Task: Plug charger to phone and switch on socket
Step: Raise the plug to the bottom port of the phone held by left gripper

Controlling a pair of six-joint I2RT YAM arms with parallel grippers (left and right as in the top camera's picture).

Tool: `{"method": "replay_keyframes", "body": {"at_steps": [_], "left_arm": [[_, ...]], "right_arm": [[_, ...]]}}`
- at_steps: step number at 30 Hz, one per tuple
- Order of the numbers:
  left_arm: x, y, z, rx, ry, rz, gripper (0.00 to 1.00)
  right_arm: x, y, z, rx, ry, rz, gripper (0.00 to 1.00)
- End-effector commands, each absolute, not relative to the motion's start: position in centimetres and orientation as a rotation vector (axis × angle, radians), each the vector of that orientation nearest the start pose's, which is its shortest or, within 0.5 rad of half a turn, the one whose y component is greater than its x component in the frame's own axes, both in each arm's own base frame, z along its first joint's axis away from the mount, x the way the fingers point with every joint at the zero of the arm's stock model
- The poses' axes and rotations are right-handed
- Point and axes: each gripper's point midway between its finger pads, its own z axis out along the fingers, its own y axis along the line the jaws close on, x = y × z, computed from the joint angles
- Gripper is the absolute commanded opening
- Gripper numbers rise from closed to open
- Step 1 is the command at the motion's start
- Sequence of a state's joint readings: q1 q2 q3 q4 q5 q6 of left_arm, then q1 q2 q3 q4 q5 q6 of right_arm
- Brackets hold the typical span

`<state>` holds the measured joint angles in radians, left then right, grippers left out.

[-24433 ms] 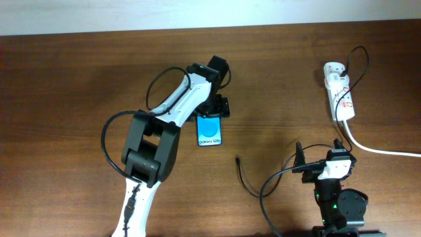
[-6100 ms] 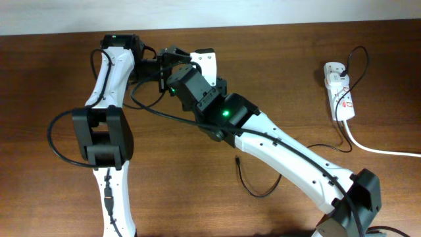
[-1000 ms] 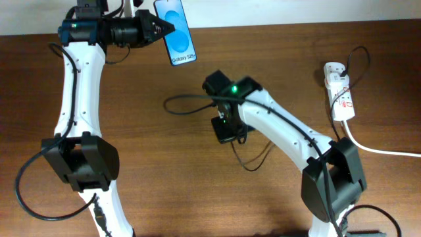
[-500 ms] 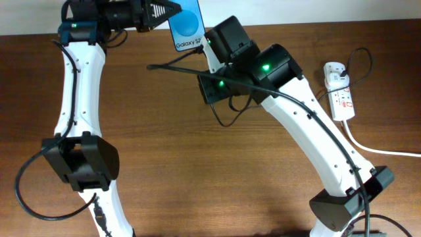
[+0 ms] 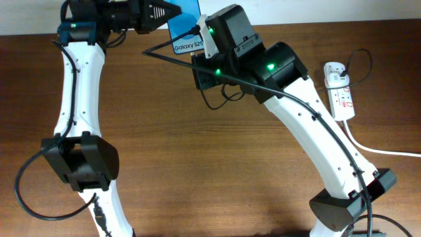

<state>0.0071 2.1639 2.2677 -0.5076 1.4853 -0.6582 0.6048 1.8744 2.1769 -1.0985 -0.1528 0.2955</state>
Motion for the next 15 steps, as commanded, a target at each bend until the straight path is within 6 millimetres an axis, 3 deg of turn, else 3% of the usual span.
{"method": "replay_keyframes", "body": {"at_steps": [1, 15], "left_arm": [[47.59, -16.73, 39.72, 0.508, 1.913, -1.865, 0.0], [46.98, -16.75, 39.95, 0.542, 1.901, -1.899, 0.0]], "right_arm": [[38.22, 29.88, 34.44, -0.411, 2.348, 0.649, 0.04], [38.13, 30.57, 34.86, -0.428, 2.33, 0.702, 0.04]]}}
